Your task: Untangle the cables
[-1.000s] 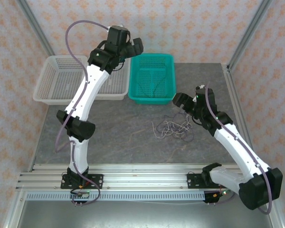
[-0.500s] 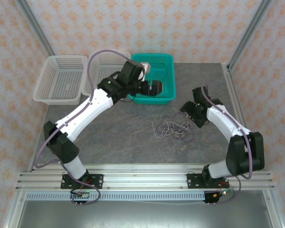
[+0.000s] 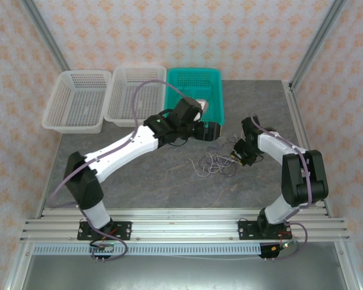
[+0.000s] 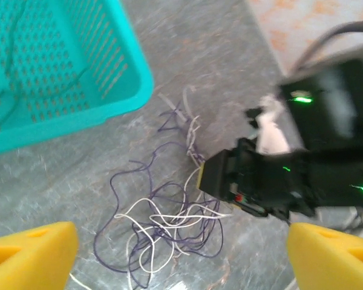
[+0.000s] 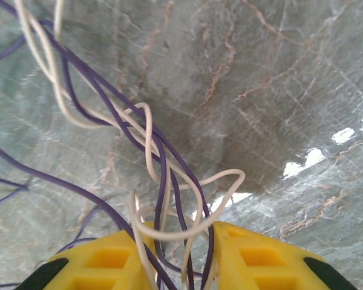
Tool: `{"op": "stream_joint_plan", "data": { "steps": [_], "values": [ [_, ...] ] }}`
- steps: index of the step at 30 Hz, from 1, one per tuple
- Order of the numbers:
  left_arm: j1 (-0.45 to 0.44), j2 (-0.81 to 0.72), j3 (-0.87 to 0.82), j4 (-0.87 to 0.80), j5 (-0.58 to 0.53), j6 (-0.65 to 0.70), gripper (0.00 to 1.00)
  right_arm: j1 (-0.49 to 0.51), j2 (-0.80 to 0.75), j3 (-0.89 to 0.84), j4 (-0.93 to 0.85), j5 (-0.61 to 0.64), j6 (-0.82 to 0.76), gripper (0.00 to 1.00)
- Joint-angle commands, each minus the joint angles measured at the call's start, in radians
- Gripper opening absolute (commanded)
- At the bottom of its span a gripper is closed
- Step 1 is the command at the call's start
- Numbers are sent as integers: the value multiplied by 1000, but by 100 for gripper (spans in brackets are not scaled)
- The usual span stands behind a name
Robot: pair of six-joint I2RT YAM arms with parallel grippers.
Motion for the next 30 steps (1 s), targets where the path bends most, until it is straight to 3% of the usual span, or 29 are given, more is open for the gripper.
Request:
{"op": "stream_joint_plan", "data": {
  "steps": [1,5,13,25,30],
  "values": [
    [-1,104,38,-62,-94,-187,76,2,-24,-7,4,-3,-19,28],
    [-13,165,54,10,-90,-258,69,2,-31,-48,34,-35,-23,23],
    [-49,334,124,41,-168,-303,54,2,-66,-69,33,-25,-47,23],
    [-76,464,151,151,-119,-315,54,2,-67,-65,27,-23,-64,23],
    [-75,497,190,108,-156,-326,32,2,-63,-56,7,-5,-69,23]
  ]
}}
